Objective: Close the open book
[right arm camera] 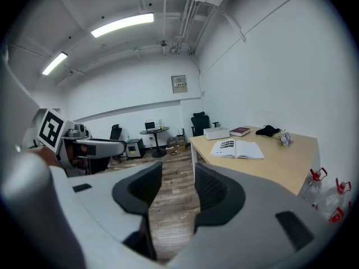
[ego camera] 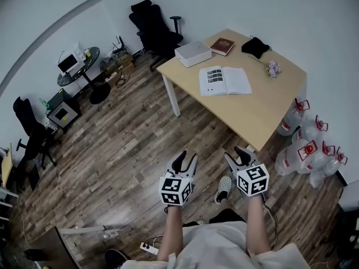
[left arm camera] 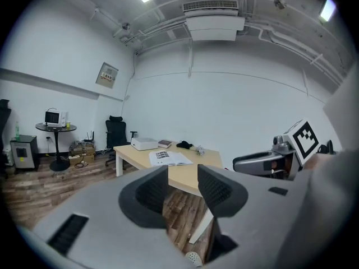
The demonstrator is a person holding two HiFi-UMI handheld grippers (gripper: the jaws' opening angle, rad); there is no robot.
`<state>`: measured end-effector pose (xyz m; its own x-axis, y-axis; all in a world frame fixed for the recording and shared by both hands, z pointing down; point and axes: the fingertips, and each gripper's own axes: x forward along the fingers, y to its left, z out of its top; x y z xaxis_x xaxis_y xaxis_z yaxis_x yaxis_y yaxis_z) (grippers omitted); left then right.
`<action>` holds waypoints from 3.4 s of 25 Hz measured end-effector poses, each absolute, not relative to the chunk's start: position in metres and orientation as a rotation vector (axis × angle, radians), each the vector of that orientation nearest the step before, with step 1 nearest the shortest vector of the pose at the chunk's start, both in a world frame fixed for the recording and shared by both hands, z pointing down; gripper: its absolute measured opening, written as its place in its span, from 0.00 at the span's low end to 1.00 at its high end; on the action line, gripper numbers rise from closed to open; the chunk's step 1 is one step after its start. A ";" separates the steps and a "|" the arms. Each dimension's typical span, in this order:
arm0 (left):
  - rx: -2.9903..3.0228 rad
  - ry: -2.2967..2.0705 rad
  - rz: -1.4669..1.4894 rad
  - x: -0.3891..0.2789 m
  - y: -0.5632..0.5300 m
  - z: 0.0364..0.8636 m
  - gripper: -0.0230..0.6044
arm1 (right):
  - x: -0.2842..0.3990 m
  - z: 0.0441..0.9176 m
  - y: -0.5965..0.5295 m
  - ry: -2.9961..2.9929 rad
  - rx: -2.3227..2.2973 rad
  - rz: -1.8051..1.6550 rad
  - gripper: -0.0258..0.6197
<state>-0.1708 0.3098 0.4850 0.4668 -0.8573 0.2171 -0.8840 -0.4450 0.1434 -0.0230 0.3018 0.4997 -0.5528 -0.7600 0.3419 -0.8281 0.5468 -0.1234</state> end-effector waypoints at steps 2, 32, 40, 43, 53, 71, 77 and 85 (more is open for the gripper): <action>2.495 -1.495 0.181 -0.160 0.285 0.479 0.31 | -0.014 0.494 0.274 -2.547 1.344 0.418 0.33; 2.379 -1.540 0.359 -0.067 0.005 0.493 0.31 | 0.076 0.543 -0.007 -2.570 1.253 0.865 0.33; 2.395 -1.482 0.346 -0.063 -0.055 0.506 0.31 | 0.092 0.559 -0.057 -2.523 1.321 0.944 0.33; 2.439 -1.440 0.335 -0.060 -0.091 0.503 0.31 | 0.102 0.555 -0.089 -2.512 1.397 0.969 0.33; 2.526 -1.309 0.289 -0.056 -0.209 0.492 0.31 | 0.121 0.552 -0.186 -2.480 1.668 1.210 0.34; 2.556 -1.069 0.351 -0.037 -0.281 0.552 0.31 | 0.130 0.669 -0.195 -2.094 2.008 2.110 0.40; 2.544 -1.041 0.421 -0.045 -0.284 0.577 0.31 | 0.131 0.700 -0.191 -1.926 2.079 2.530 0.48; 2.576 -1.120 0.392 -0.048 -0.311 0.563 0.30 | 0.138 0.726 -0.195 -1.782 2.104 2.678 0.56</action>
<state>-0.0482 -0.3110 0.5627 0.6582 -0.6590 0.3640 -0.7421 -0.6492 0.1665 0.1378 -0.1951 0.7265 -0.2350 -0.8975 0.3733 0.0026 -0.3846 -0.9231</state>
